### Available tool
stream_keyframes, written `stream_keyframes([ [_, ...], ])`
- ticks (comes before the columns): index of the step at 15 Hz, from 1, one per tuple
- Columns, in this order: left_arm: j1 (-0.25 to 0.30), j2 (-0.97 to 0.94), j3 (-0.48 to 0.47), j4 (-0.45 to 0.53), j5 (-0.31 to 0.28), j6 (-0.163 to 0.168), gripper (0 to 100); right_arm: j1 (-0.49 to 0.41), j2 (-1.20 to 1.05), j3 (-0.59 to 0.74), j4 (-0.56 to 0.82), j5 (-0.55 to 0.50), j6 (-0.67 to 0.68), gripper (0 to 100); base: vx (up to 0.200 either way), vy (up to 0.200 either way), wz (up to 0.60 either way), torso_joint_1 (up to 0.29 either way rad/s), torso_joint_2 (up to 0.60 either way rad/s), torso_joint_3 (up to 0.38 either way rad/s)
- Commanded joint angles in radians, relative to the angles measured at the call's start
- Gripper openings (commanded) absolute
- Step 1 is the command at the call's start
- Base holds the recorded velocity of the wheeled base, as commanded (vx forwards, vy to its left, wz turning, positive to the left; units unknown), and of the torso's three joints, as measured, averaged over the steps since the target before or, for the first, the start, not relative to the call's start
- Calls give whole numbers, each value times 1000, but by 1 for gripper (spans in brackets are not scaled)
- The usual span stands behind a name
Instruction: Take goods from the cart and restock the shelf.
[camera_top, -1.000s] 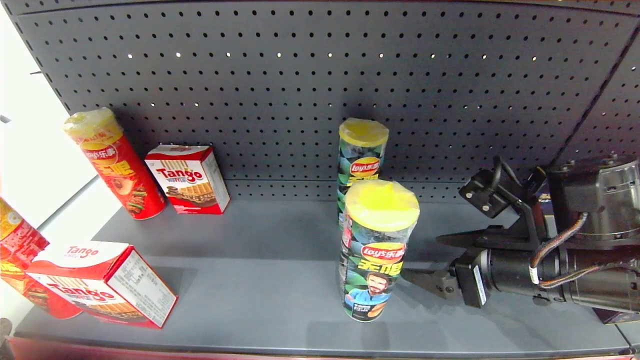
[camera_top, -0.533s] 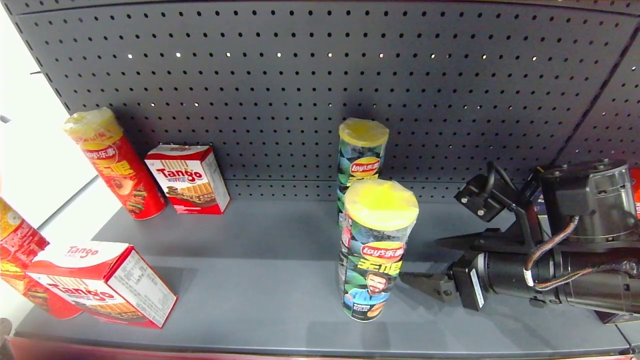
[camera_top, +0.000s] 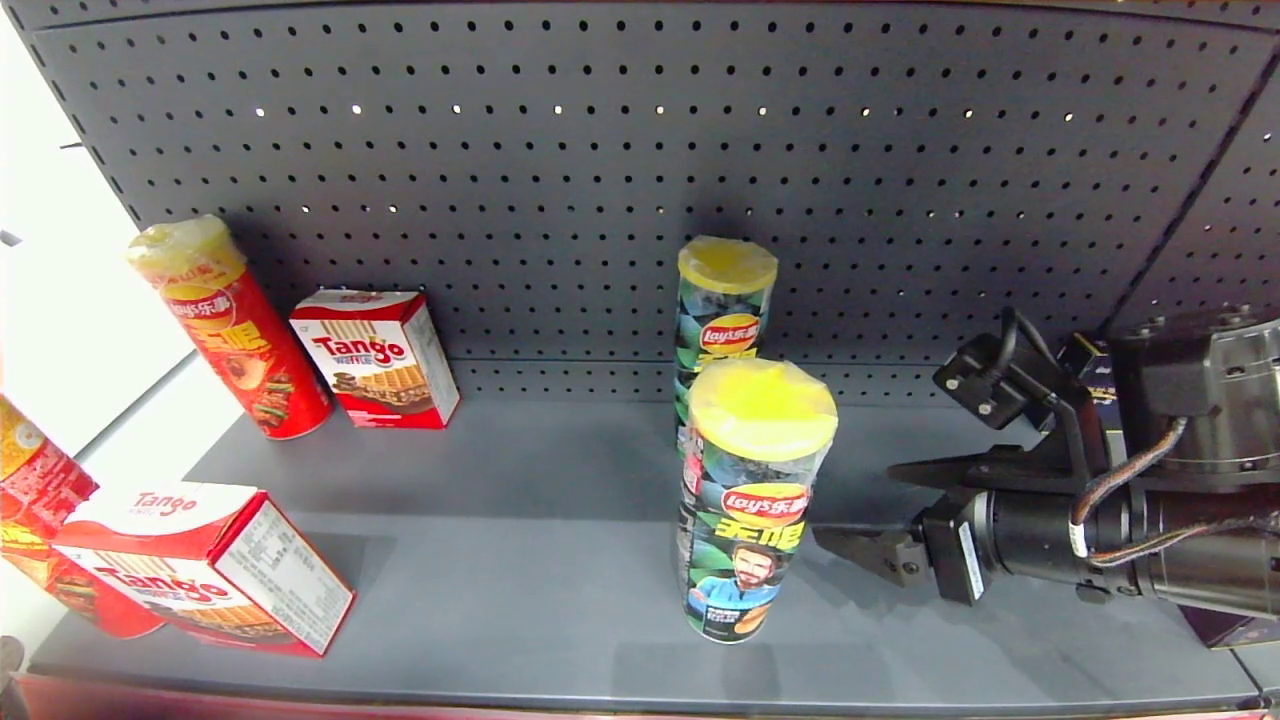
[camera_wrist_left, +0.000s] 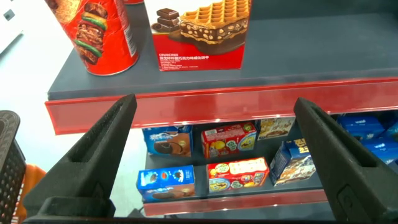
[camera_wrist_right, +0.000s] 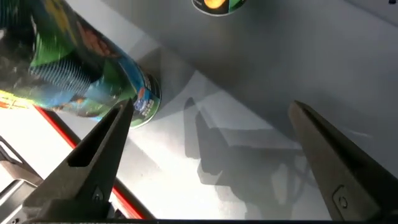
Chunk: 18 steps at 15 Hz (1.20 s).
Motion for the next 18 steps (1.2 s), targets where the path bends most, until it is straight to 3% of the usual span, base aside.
stream_keyframes([
  [1,0,1,0,0,2,0,100,7,16,-13,0,1,0,100,0,0,0,0,0,0],
  [18,0,1,0,0,2,0,100,17,21,-8,-6,0,-2,100,0,0,0,0,0,0],
])
